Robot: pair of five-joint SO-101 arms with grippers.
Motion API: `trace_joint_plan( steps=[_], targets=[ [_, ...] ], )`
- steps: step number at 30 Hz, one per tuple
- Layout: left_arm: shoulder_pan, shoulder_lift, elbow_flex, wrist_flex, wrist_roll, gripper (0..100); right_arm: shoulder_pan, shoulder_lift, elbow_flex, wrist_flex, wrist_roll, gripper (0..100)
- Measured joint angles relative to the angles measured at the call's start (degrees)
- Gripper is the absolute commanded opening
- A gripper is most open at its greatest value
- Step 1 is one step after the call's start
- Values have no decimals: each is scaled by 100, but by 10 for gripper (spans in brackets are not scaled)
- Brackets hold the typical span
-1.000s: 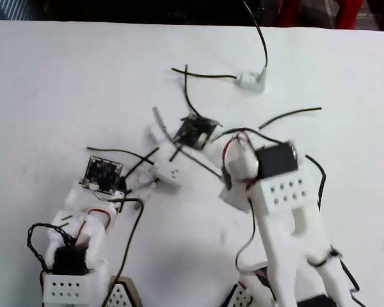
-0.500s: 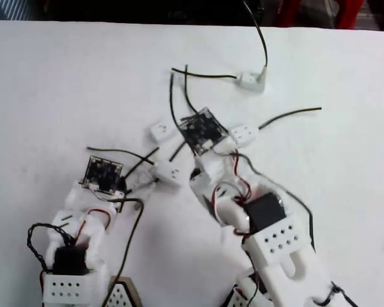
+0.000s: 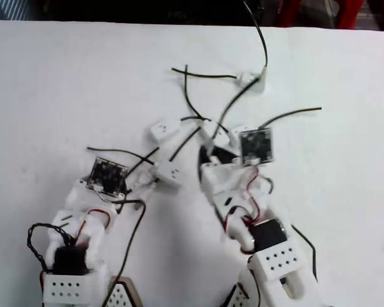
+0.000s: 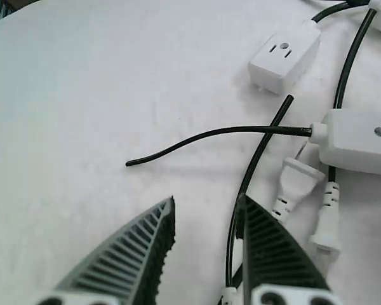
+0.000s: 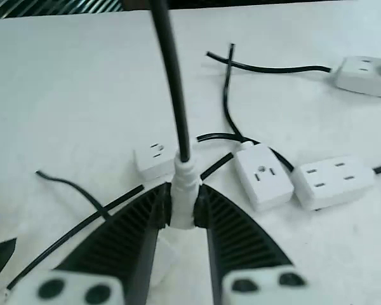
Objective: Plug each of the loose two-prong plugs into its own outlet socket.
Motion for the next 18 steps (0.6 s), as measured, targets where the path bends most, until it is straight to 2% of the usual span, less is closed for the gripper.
trace_joint_plan(
  steps=[5, 12, 18],
  targets=[
    [0, 0, -325, 9, -193, 173, 527, -18, 0, 0, -721, 17],
    [18, 79, -1855, 721, -457, 173, 897, -18, 0, -18, -1222, 17],
    [246, 1934, -3226, 774, -791, 173, 1301, -35, 158, -396, -1468, 17]
  ],
)
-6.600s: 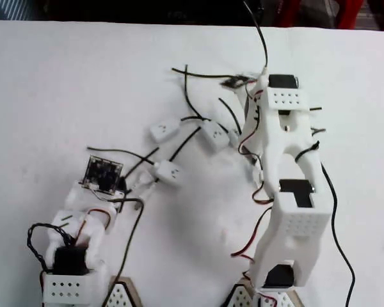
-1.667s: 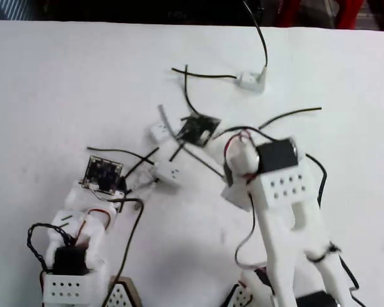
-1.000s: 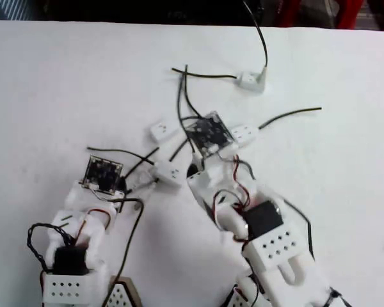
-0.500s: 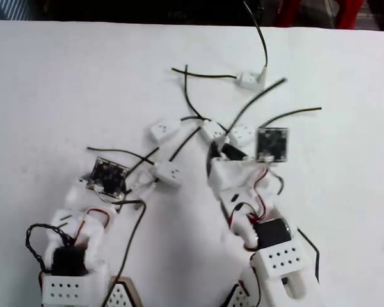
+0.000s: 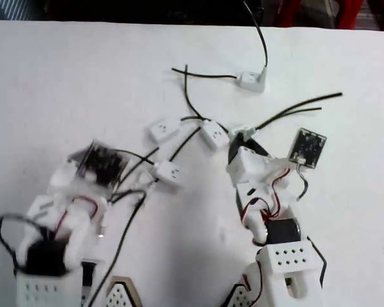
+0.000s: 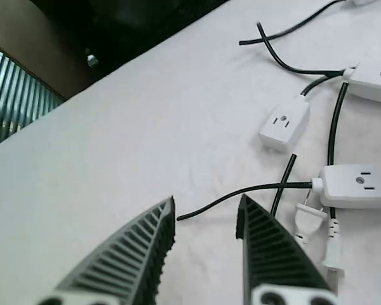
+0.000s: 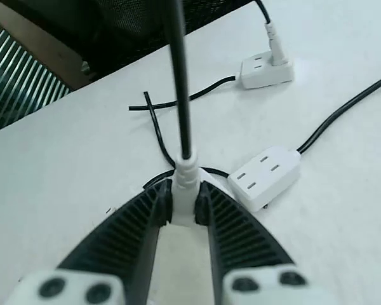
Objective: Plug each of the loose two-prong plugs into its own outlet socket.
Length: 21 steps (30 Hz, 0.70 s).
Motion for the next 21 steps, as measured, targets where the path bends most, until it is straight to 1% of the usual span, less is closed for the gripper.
trace_joint_plan(
  steps=[7, 12, 16, 21],
  targets=[
    [387, 3305, -1908, -70, -413, 173, 185, 0, 132, -325, -18, 17],
    [651, 5371, -2796, -686, -492, 173, 369, 0, 132, -325, -18, 17],
    [862, 6769, -3349, -1178, -492, 173, 404, 0, 132, -325, -26, 17],
    [976, 8299, -4211, -1512, -492, 173, 510, 0, 132, -325, -26, 17]
  ],
)
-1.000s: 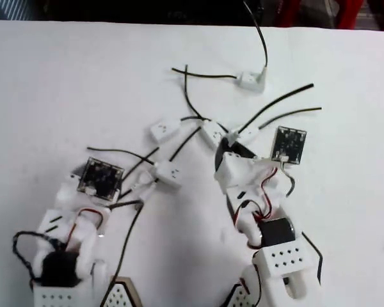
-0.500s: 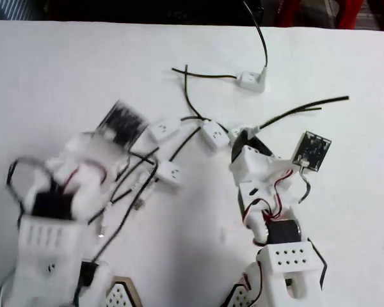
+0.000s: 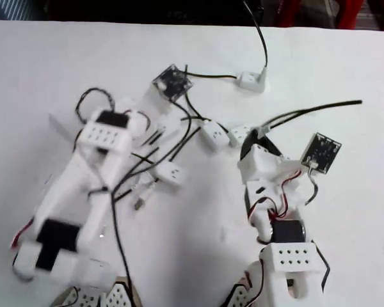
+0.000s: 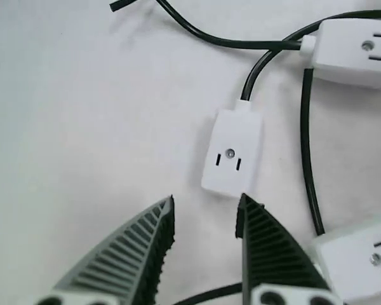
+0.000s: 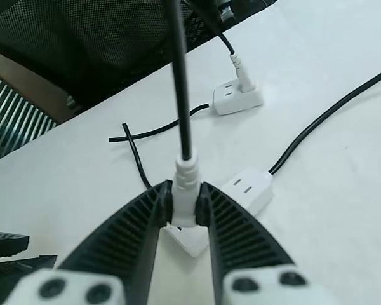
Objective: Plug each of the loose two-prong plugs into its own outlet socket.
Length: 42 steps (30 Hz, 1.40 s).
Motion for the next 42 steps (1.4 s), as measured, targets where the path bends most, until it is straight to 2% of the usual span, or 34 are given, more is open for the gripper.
trace_joint_plan(
  steps=[6, 10, 20, 27, 30, 34, 42],
  targets=[
    [0, 1776, -1354, 0, 0, 180, 0, 0, 0, 0, 0, 17],
    [0, 2673, -2286, 193, 0, 241, -26, 0, 0, 0, 0, 17],
    [35, 4281, -4818, 1635, 0, 236, -26, 0, 0, 0, 0, 17],
    [97, 4782, -6312, 3165, 0, 236, -26, 0, 0, 0, 0, 17],
    [264, 4870, -6646, 3771, 0, 236, -26, 0, 0, 0, 0, 17],
    [501, 4888, -6796, 4176, 0, 236, -26, 0, 0, 0, 0, 17],
    [475, 5196, -6840, 3868, 0, 241, -26, 0, 0, 0, 0, 17]
  ],
)
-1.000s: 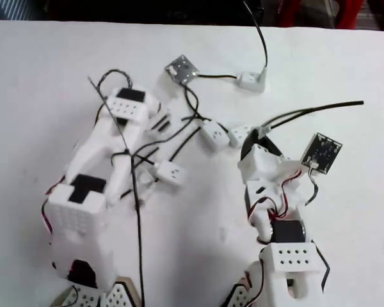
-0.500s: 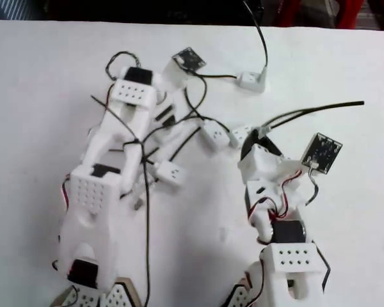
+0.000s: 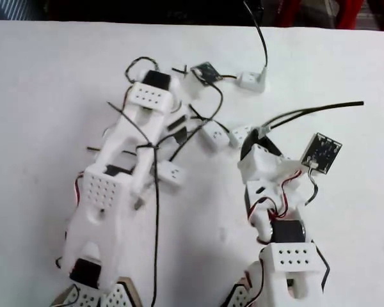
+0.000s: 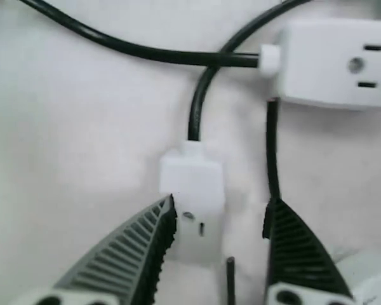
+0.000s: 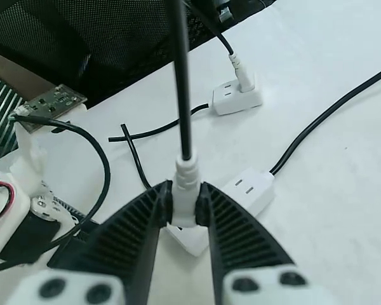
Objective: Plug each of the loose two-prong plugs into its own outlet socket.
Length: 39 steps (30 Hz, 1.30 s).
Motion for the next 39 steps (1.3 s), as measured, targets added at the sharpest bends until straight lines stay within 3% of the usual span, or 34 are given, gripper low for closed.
trace_joint_plan(
  steps=[7, 10, 16, 24, 30, 39],
  targets=[
    [-466, 580, -202, -396, 0, 234, 0, 0, 0, 0, 0, 17],
    [-492, 721, -378, -378, 0, 164, 0, 0, 0, 0, 0, 17],
    [-492, 835, -1020, 149, 0, 70, 0, 0, 0, 0, 0, 17],
    [-396, 879, -2875, 1556, 0, 24, 0, 0, 0, 0, 0, 17],
    [-501, 879, -3490, 1705, 158, 23, 237, 0, 0, 0, 0, 17],
    [-624, 343, -3376, 1705, 404, 23, 387, 0, 0, -176, 0, 17]
  ],
)
